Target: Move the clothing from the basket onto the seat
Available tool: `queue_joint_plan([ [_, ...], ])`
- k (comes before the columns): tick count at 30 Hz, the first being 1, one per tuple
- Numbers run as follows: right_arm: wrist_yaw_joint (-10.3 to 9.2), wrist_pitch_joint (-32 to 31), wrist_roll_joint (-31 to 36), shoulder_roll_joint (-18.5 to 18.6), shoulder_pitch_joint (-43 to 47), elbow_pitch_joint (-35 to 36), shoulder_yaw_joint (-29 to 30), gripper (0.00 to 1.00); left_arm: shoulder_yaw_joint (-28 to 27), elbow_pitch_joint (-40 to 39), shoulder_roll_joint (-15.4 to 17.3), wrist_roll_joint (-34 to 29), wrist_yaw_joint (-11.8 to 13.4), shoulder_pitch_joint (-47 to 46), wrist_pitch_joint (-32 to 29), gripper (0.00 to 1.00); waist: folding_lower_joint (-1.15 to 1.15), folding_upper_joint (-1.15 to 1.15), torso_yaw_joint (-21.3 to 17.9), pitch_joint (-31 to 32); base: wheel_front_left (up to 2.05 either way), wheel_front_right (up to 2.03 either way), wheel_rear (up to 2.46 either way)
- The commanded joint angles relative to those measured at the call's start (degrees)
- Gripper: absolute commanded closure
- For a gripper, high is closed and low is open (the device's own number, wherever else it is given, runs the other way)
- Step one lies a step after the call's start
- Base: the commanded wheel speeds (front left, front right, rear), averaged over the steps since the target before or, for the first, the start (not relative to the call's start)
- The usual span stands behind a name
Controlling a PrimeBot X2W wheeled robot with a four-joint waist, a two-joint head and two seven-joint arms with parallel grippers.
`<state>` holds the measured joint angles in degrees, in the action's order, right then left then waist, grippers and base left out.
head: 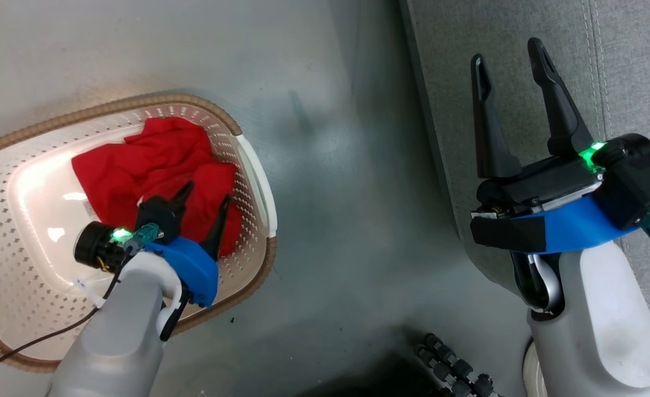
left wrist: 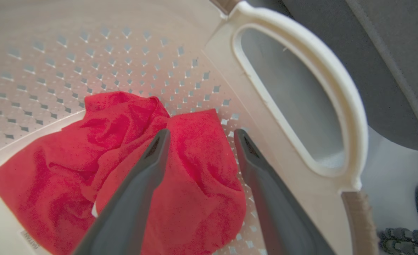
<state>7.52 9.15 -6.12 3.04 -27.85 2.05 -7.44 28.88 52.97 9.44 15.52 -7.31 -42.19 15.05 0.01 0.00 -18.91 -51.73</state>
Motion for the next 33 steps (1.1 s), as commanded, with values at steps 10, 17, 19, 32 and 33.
queue_joint_plan([
  [10,-0.06,2.0,-2.1,-0.2,-0.3,-1.7,-1.1,0.0,1.9,8.3,0.3,-2.3,2.9,-4.0,0.2,0.0,-0.01,0.0,-1.3,-2.4,0.0,0.0,0.0],
  [17,-0.06,2.3,-2.4,-0.2,-0.1,-2.0,-1.6,0.0,1.3,15.0,-0.6,-1.5,7.1,-6.5,-2.2,0.0,-0.01,0.0,-1.4,-2.9,0.0,0.0,0.0],
  [19,-0.06,2.3,-2.5,-0.2,-0.3,-2.2,-1.7,0.0,1.3,16.3,-0.9,-1.2,7.1,-7.1,-2.9,0.56,-0.01,0.0,-1.4,-2.9,0.0,0.0,0.0],
  [32,-0.06,1.8,-1.4,-0.2,-1.0,-2.9,-1.2,0.0,1.4,19.1,-2.3,0.8,5.7,-7.8,-2.6,1.0,-0.01,0.0,-0.1,-1.2,0.0,0.0,0.0],
  [33,-0.06,1.7,-1.3,-0.2,-1.0,-3.0,-1.2,0.0,1.4,19.2,-2.4,0.9,5.6,-7.7,-2.5,1.0,-0.01,0.0,0.1,-0.9,0.0,0.0,0.0],
])
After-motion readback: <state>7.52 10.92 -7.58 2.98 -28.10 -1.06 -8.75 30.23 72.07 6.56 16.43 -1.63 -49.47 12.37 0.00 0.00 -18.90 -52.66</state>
